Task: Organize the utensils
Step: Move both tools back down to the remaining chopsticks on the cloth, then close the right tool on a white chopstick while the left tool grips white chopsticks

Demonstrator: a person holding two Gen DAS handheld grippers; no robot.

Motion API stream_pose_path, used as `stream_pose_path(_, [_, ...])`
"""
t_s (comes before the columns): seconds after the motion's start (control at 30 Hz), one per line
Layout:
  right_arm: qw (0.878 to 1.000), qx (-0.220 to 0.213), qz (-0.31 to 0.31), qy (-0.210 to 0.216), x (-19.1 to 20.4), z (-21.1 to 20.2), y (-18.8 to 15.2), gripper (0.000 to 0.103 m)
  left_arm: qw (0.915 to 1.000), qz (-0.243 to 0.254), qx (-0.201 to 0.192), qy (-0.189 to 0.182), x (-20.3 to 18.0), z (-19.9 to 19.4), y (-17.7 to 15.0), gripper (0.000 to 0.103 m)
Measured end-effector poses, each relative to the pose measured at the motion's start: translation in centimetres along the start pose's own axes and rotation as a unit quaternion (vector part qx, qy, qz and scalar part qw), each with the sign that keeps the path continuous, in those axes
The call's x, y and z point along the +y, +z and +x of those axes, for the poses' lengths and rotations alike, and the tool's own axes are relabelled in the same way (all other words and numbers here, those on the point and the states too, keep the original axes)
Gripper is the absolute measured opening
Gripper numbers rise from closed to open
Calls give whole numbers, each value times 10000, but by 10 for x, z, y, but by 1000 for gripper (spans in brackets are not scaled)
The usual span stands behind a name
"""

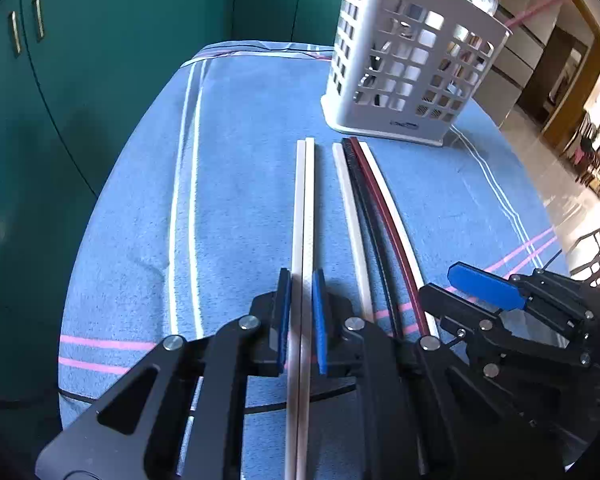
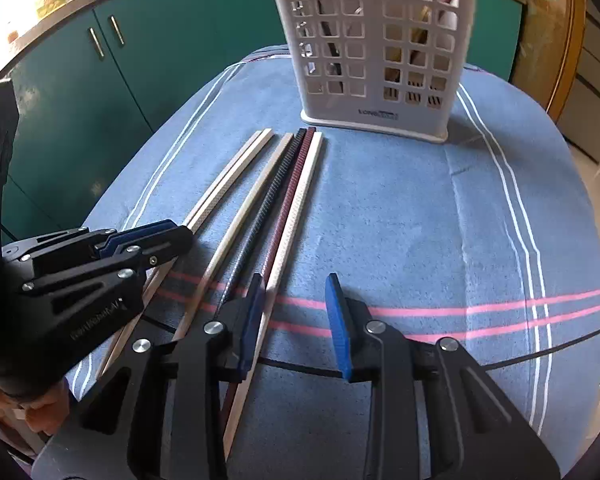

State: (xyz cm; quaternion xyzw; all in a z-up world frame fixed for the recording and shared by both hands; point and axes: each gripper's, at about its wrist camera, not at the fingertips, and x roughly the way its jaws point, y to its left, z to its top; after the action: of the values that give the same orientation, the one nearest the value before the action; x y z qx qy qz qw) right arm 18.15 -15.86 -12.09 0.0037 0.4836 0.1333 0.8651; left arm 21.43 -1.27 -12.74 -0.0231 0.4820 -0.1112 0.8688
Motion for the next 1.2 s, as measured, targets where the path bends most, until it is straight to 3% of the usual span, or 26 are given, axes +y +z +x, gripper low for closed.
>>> stream_pose_path(0.13, [9995,27,-249,-186,15,7,3,33,10000,-9,12,32,-1,1,0,11])
stream_pose_path(0.17, [9986,-32,-391,-349,21,8,3,30,10000,-9,14,38,-1,0,0,11])
stream_pose_path(0.2, [9991,-51,-328,-247,20,7,2,13,10000,-34,16,28,-1,0,-1,11])
stream_pose_path(0.3, [10000,-31,56,-17,4,4,2,11,9998,-169,20,-68,2,-1,-2,11])
stream_pose_path(0.57, [9952,-273,937,-108,-57,-28,-13,11,9985,-175,-252,-457,-7,-17,1,11])
stream_pose_path(0.7, [9947,-290,982,-81,-67,-42,-19,13,9977,-151,-264,-606,-9,-22,3,12])
stream_pose_path(0.9, [9935,-322,1065,-222,-76,-44,-18,13,9981,-196,-268,-524,-8,-22,5,12])
stream_pose_path(1.03, [9940,-169,1052,-251,-76,-34,-19,14,9989,-172,-20,-442,-9,-5,6,12])
stream_pose_path(1.2, [9963,-71,725,-459,-69,-17,-6,15,9998,-15,93,-194,-16,15,19,13])
